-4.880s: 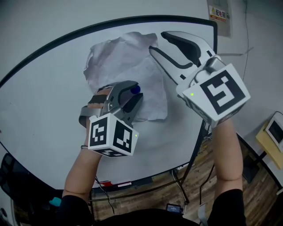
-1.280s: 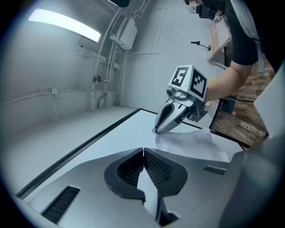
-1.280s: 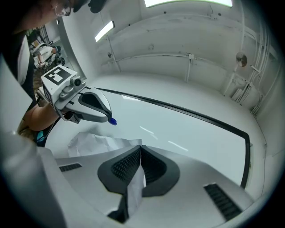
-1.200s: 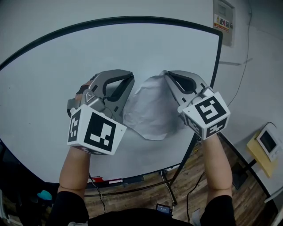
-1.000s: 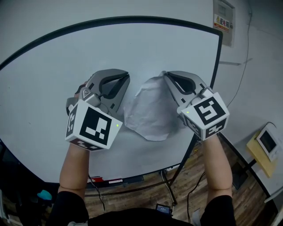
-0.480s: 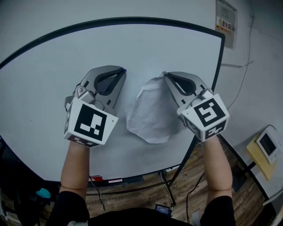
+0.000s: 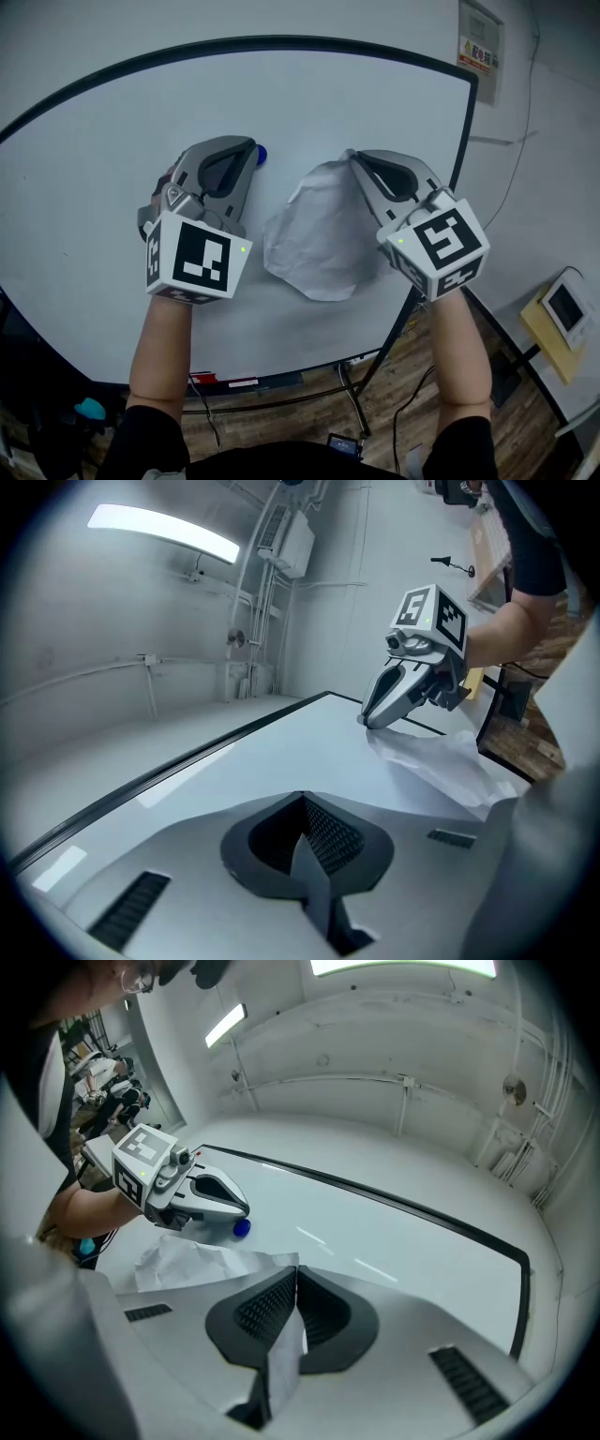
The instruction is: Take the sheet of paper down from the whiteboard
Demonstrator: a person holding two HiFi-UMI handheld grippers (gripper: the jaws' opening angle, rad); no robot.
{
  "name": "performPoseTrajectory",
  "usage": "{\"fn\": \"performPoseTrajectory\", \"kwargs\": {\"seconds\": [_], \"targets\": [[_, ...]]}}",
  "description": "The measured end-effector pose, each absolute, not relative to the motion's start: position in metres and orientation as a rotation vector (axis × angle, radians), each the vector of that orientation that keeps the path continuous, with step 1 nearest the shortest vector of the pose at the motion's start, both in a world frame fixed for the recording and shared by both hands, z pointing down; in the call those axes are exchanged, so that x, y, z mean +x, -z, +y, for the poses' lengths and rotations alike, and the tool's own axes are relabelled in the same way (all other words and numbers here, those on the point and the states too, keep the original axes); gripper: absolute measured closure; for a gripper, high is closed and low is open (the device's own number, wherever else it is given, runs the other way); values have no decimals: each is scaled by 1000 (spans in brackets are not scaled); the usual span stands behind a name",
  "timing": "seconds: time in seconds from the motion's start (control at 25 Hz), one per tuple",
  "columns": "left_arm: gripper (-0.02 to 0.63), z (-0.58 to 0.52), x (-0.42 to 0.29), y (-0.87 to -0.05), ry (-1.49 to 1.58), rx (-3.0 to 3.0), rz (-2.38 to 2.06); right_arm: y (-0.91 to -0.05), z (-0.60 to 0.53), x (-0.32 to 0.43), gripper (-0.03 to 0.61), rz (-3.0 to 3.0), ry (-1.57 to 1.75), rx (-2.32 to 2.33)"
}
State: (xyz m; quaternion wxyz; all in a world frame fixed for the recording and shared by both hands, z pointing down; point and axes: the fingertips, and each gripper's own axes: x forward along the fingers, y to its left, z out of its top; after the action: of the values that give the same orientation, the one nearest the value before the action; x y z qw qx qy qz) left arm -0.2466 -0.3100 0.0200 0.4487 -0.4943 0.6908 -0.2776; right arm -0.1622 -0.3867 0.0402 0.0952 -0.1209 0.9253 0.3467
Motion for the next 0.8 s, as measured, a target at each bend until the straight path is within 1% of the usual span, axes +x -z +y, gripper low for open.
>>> {"fn": "performPoseTrajectory", "kwargs": {"seconds": [0.2,0.4,0.6,0.8], "targets": [[603,-303,-247,-20,664,-1227,1707,-42,-386,-165,557,2752,-1021,-355],[603,-299,-230,-21,670,-1290,1628,-46,-397,-166,557,2777,-1008,-362],[601,-283,-210,-61,630,-1430,1583,-78,-385,-152,557,2817,-995,-339],[603,-285,-218,-96,568,-1516,1587,-114,-380,-150,557,2862,-936,-335]]}}
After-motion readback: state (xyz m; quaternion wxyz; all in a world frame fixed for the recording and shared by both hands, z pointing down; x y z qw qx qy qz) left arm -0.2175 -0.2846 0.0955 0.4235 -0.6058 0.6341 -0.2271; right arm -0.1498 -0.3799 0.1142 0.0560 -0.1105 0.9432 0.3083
